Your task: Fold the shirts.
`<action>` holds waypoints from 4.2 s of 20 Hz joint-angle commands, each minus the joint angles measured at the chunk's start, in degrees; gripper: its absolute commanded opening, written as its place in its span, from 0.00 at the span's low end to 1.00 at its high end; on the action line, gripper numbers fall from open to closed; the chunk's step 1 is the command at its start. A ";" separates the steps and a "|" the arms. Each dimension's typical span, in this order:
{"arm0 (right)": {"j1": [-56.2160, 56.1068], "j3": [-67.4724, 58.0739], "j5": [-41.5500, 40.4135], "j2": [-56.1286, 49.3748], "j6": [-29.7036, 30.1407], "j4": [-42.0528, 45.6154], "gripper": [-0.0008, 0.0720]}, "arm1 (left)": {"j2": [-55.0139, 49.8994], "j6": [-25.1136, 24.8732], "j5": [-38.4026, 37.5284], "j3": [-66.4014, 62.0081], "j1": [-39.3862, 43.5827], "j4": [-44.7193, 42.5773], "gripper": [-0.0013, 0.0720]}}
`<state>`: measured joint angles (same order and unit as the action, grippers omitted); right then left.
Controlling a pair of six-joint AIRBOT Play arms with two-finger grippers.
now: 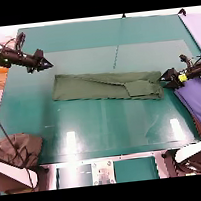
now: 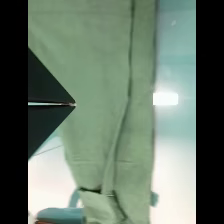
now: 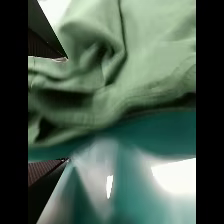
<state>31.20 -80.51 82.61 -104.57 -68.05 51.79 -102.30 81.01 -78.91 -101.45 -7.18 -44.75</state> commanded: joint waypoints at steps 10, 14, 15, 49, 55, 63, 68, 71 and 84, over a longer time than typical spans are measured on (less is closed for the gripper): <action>-6.08 1.03 -0.09 -5.55 5.70 -7.89 0.98 | -0.04 -1.14 -0.46 -0.44 8.79 0.17 0.08; -6.86 1.03 -0.20 -5.53 5.75 -7.91 0.13 | -0.15 -3.82 5.05 -0.44 16.61 0.13 0.08; -6.84 1.03 -0.20 -5.51 5.75 -7.89 0.04 | -0.15 -4.66 6.75 -0.44 18.82 0.13 0.08; -34.97 -22.67 3.52 10.38 -14.75 -14.27 0.04 | -4.68 -0.48 -13.05 -18.36 21.07 -33.11 0.05; -60.92 -22.67 -27.74 -2.62 -15.54 -14.34 0.10 | 1.62 0.13 -14.34 -18.23 9.90 -43.32 0.05; -59.21 -26.16 -26.38 -7.58 -15.80 -13.53 0.77 | 1.92 -3.41 -13.55 -12.09 7.43 -42.40 0.05; -40.02 -26.01 -6.54 -3.10 -21.64 -4.13 0.76 | 1.92 -3.48 -14.34 -12.09 7.43 -42.27 0.05; -34.14 -21.73 -2.89 -3.02 -22.84 -0.28 0.77 | 1.92 -3.06 -14.08 -12.11 7.43 -42.27 0.05; -45.88 -4.85 -28.22 -6.10 -18.23 -14.71 0.50 | 1.92 -1.51 -13.77 -12.09 7.43 -41.33 0.05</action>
<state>-12.75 -86.02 57.69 -109.84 -87.33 40.56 -100.42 79.42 -92.38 -113.56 0.30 -86.41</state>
